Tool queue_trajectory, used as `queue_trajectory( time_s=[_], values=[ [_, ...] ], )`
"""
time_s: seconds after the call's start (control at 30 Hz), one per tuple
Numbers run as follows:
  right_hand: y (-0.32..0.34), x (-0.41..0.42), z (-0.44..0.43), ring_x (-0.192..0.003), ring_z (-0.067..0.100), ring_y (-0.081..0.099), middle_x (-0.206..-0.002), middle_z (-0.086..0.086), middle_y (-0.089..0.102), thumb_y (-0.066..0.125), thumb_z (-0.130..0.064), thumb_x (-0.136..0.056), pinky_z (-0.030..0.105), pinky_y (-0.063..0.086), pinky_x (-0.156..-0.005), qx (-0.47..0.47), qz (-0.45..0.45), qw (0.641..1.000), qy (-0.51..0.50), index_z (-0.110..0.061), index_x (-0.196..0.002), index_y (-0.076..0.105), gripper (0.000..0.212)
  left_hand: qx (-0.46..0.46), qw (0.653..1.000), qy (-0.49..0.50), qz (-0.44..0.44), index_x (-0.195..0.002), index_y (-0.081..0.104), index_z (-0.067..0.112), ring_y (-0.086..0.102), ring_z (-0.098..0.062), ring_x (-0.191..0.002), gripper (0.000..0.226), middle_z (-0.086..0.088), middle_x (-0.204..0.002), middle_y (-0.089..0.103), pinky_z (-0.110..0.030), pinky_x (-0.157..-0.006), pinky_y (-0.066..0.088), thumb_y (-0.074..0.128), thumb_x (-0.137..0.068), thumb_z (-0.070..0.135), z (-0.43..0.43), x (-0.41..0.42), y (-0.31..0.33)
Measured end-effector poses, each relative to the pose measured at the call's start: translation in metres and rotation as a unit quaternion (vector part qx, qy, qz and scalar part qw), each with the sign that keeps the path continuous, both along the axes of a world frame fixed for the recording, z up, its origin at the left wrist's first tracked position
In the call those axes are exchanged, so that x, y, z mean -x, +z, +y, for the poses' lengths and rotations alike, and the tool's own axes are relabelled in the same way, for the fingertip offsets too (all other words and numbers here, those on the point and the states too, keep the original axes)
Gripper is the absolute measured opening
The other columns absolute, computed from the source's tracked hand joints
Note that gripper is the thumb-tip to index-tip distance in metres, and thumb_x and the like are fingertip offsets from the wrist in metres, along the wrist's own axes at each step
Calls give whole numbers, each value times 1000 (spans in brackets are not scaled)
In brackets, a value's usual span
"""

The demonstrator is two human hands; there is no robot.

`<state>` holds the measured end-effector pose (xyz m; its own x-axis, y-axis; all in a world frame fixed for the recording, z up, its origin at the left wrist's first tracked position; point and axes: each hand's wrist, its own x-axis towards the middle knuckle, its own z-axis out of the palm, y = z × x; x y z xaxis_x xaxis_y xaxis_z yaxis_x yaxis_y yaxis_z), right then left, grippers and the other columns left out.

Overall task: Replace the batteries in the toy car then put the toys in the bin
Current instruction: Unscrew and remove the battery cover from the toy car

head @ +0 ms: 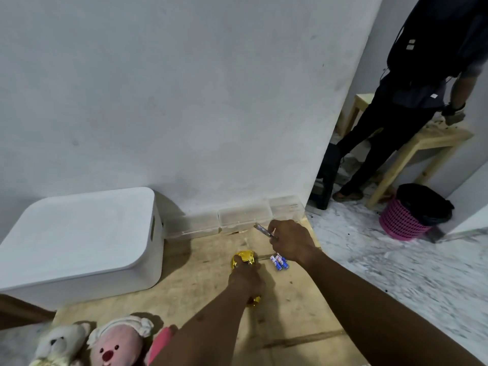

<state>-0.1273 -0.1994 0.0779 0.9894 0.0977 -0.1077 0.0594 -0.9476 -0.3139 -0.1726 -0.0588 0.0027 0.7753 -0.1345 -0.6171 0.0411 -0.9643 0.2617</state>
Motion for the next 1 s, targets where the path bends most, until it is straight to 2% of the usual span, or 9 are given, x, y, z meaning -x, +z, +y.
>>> queue_trajectory(
  time_s=[0.13,0.2,0.3,0.5,0.63,0.77,0.83,0.9,1.0],
  values=[
    [5,-1,-3,-84,21,65,-103,0,68,64,-27,-84,27,42,-64,4,-1,1000,-15,-31,-105,64,21,80,995,63,22,-146,43,33,31,-37,-142,55,-10,-158,19,-38,-118,27,52,-92,42,23,3,13],
    [5,0,-2,-83,21,65,-102,0,68,64,-27,-84,27,42,-64,4,2,1000,-23,-31,-105,64,21,108,990,85,14,-138,48,43,41,-37,-133,59,-5,-150,25,-35,-112,34,56,-80,54,31,8,13],
    [3,2,3,-80,20,64,-100,-1,69,64,-26,-83,27,41,-63,1,10,1000,-28,-32,-103,64,20,103,990,94,1,-137,42,50,54,-38,-119,59,-8,-139,27,-36,-103,47,60,-81,57,42,16,13],
    [-4,7,16,-83,20,64,-97,-2,68,65,-26,-82,27,41,-65,-1,24,1000,-16,-31,-101,64,20,65,991,115,-29,-152,20,38,48,-36,-124,72,-16,-140,36,-37,-97,47,53,-88,45,53,18,8],
    [-4,6,24,-81,19,64,-95,-2,69,65,-27,-83,28,42,-64,-17,24,1000,-7,-31,-101,64,18,53,989,125,-59,-147,29,32,53,-34,-119,60,-16,-131,49,-35,-85,48,48,-90,33,62,16,12],
    [-3,3,32,-78,20,66,-91,0,70,69,-23,-81,33,53,-67,-74,33,997,-8,-27,-99,66,18,82,987,134,-25,-153,23,38,51,-37,-124,64,-16,-145,34,-37,-97,50,43,-94,29,78,19,12],
    [2,3,35,-77,19,66,-86,0,70,71,-19,-80,33,56,-69,-127,39,991,-7,-24,-95,66,17,111,983,147,-21,-151,30,36,52,-39,-123,57,-16,-143,36,-36,-98,49,43,-95,34,86,22,15],
    [10,4,39,-76,16,65,-80,-2,69,72,-17,-80,27,51,-66,-173,36,984,-3,-22,-92,65,15,160,971,175,-41,-135,46,34,58,-36,-111,45,-14,-130,50,-37,-90,53,47,-91,35,91,23,22],
    [29,3,45,-77,14,64,-80,-4,68,74,-17,-79,19,44,-60,-208,26,978,-6,-23,-89,66,14,224,950,205,-70,-107,49,32,62,-28,-88,22,-9,-106,62,-29,-58,49,53,-86,29,98,22,43]
  ],
)
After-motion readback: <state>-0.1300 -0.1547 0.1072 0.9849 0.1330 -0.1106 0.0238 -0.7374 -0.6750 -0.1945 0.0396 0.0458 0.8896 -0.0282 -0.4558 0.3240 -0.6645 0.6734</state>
